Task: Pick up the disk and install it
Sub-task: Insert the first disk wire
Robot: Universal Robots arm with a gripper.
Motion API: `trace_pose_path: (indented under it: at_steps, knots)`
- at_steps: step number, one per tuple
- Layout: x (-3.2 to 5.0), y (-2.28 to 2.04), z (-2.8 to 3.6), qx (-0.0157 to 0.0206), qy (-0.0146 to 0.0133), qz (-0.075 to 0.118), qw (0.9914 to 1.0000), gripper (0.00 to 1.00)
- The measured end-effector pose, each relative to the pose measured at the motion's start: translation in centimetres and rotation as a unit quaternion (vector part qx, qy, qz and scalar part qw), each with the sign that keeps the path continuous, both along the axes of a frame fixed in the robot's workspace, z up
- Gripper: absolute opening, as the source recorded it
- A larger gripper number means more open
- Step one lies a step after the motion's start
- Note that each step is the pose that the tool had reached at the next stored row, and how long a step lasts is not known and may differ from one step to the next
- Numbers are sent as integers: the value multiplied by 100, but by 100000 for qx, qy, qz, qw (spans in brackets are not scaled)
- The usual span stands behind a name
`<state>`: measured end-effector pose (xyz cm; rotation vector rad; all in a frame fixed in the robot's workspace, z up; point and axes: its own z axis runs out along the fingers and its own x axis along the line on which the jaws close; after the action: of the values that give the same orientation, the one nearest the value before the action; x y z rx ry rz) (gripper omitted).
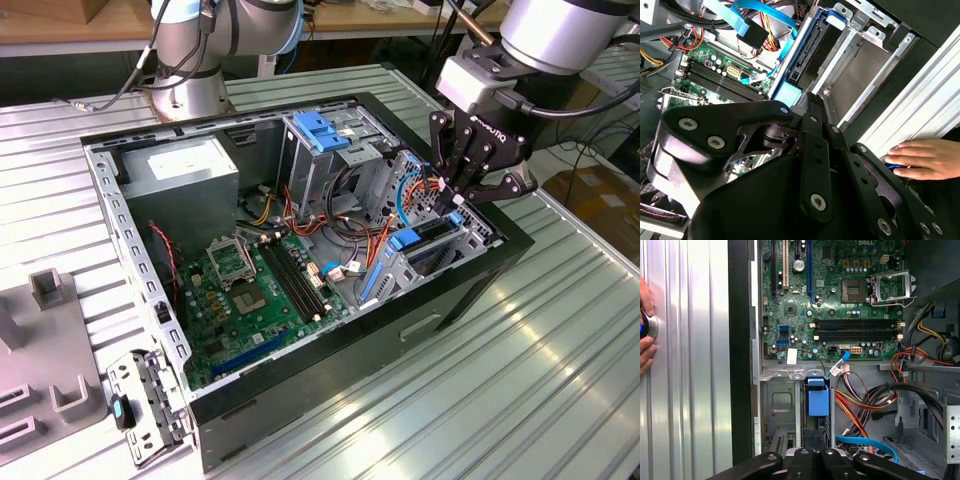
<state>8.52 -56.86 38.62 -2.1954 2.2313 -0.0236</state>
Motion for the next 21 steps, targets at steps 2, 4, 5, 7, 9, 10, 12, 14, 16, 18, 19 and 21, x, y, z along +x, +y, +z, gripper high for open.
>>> trace_pose_path:
  at_steps: [2,4,5,7,9,10,12,14,16,18,19,21]
  knots:
    - [2,0,0,2,-1,1,100000,11]
    - [4,0,0,5,-1,1,100000,11]
    - [5,0,0,3,-1,1,100000,11]
    - [9,0,0,2,0,5,100000,11]
    - [17,0,-1,5,0,8,100000,11]
    - [33,0,0,-1,-1,6,100000,11]
    - [125,0,0,2,0,3,100000,11]
    - [178,0,0,2,-1,5,100000,11]
    - [230,1,0,2,-2,11,100000,11]
    - [260,2,1,-4,1,1207,99993,11]
    - [260,1,0,-1,2,2770,99962,11]
    - [265,1,0,-2,-2,4810,99884,11]
